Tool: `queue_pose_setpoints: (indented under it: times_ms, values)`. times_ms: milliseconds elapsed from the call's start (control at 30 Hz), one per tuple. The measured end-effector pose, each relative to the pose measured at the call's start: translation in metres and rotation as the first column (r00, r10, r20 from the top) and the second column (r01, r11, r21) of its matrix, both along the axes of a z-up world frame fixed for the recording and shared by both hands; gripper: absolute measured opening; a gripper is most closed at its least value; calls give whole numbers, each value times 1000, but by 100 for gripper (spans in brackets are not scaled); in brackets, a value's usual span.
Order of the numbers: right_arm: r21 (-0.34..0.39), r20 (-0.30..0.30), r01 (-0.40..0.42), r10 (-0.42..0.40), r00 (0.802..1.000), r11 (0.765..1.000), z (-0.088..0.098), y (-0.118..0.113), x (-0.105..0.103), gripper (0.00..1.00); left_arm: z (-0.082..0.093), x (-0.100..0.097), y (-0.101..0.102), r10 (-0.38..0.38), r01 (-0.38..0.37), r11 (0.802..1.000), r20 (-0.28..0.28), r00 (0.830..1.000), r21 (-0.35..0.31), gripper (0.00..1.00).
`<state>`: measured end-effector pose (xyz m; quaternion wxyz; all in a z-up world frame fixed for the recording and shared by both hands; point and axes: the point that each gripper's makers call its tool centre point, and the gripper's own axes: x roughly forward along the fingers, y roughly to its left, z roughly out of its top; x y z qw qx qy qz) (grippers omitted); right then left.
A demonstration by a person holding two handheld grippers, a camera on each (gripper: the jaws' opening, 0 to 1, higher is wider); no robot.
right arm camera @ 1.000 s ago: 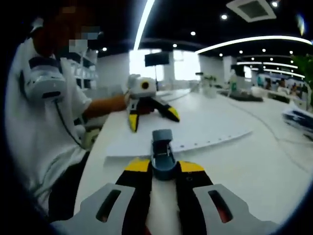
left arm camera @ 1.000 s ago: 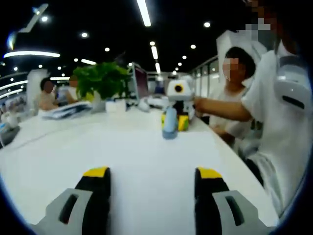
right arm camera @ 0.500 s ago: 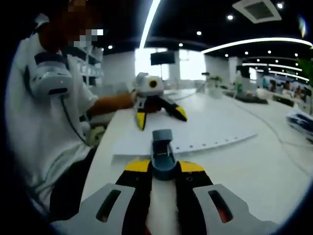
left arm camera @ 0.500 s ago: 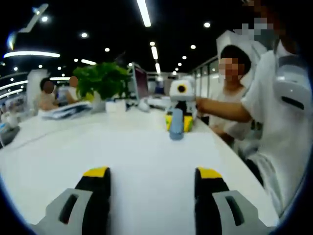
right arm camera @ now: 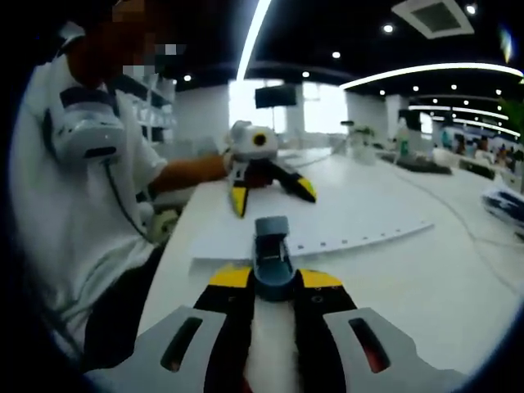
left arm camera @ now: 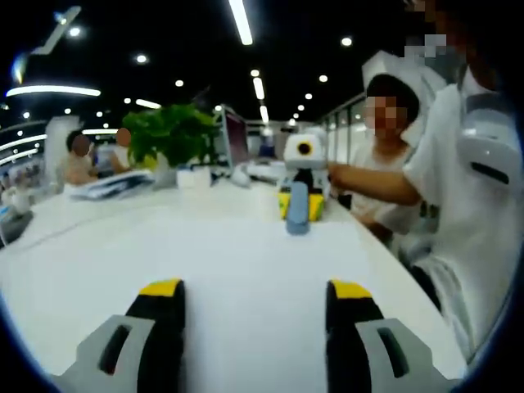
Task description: Pick up the paper insert the paper into the punch align the paper edges press the punch to punch holes
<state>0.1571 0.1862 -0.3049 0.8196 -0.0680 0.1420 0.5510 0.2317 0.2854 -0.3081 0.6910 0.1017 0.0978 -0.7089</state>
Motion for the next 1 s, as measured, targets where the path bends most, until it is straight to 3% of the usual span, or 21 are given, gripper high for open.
queue_pose_setpoints:
  times_ms: [700, 1000]
  values:
    - [-5, -4, 0, 0, 1000, 1000, 0, 2, 1, 23, 0, 0, -1, 2, -2, 1000, 0, 1000, 1, 70]
    - [28, 9, 72, -73, 997, 997, 7, -6, 0, 29, 0, 1, -2, 7, -7, 1000, 2, 1000, 1, 71]
